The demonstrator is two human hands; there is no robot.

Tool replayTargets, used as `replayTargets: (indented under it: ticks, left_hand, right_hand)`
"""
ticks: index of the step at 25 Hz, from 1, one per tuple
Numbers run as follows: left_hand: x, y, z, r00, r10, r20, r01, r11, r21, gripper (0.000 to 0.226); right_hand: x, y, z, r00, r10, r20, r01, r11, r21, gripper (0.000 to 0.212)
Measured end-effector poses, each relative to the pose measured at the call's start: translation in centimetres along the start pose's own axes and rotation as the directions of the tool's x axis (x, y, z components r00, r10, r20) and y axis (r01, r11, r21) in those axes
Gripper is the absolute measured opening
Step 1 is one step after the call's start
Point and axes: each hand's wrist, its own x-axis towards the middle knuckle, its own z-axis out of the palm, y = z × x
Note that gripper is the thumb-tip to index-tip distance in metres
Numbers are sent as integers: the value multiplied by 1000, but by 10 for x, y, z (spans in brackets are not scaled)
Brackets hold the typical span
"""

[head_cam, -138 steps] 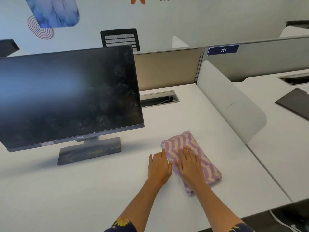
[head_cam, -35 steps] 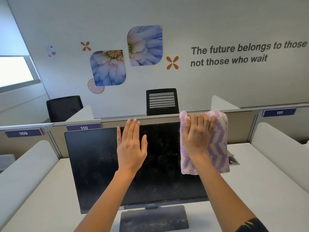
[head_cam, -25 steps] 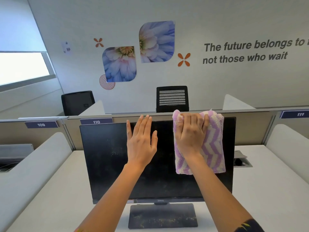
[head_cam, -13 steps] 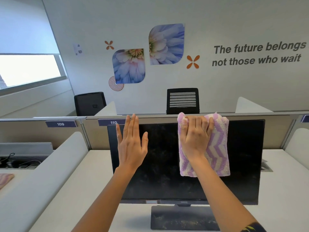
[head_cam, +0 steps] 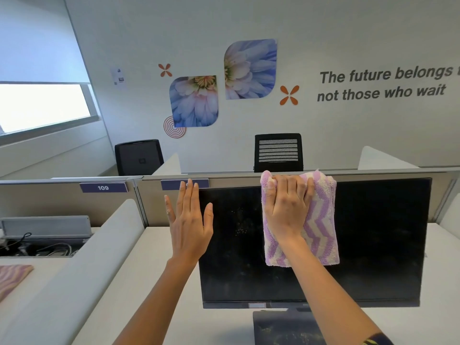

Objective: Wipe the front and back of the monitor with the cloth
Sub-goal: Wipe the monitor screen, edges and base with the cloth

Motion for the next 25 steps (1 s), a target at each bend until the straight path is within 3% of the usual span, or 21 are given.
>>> replayTargets:
  ticks: [8, 15, 25]
  left_hand:
    - [1, -24, 0, 1000, 19, 11, -17, 987, -161, 60]
    - [3, -27, -5, 1000, -8, -11, 4, 949, -316, 51]
    - [5, -29, -15, 1000, -24, 3, 24, 937, -349, 53]
  right_hand:
    - [-12, -40, 14, 1000, -19, -17, 19, 1000, -6, 37]
    - [-23, -84, 21, 999, -37, -32, 38, 999, 36, 43]
    - [-42, -129, 36, 991, -133, 6, 133, 991, 29, 43]
